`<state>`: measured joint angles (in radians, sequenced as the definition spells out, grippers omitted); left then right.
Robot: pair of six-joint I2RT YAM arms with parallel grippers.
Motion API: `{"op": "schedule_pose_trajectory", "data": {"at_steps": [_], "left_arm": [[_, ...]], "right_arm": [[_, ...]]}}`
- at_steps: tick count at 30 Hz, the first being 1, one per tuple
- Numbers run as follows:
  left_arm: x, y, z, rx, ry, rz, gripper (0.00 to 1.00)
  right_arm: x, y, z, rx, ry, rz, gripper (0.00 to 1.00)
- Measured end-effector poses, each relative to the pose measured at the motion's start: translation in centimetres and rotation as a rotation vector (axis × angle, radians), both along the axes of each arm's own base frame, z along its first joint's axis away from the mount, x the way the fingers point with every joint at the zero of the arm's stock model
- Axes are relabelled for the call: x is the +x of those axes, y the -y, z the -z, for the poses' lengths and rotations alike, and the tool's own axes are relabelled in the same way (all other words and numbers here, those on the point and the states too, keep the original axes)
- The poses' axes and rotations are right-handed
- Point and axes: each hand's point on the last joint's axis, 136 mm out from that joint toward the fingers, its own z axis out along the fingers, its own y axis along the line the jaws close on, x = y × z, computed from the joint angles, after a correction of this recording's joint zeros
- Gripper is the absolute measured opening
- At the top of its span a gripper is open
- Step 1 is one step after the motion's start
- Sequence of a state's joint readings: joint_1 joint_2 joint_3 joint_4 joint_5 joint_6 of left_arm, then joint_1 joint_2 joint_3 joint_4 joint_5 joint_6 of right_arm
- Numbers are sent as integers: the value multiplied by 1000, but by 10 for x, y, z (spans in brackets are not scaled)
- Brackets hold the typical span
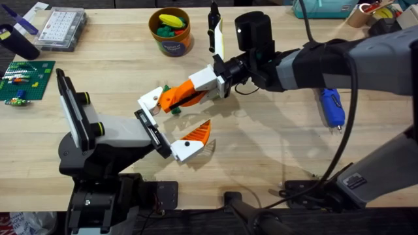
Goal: Pick up the gripper from the table and insert it into the empty holder that is missing its gripper. Then pick up a screw, insert it into the mounting hole, and use the screwdriver to tighten it. Finally, clean up the table by picking up the vegetable and placing it into the bucket.
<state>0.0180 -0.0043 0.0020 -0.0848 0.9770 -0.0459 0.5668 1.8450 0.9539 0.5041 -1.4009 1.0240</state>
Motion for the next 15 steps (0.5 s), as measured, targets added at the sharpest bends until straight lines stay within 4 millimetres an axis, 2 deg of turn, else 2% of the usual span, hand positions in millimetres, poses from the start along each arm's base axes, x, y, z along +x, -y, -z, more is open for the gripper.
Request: {"op": "schedule_pose_trajectory", "data": {"at_steps": [15], "left_arm": [[0,0,0,-6,-13,3,988]], "right_arm": [[0,2,3,4,11,-4,15]]}}
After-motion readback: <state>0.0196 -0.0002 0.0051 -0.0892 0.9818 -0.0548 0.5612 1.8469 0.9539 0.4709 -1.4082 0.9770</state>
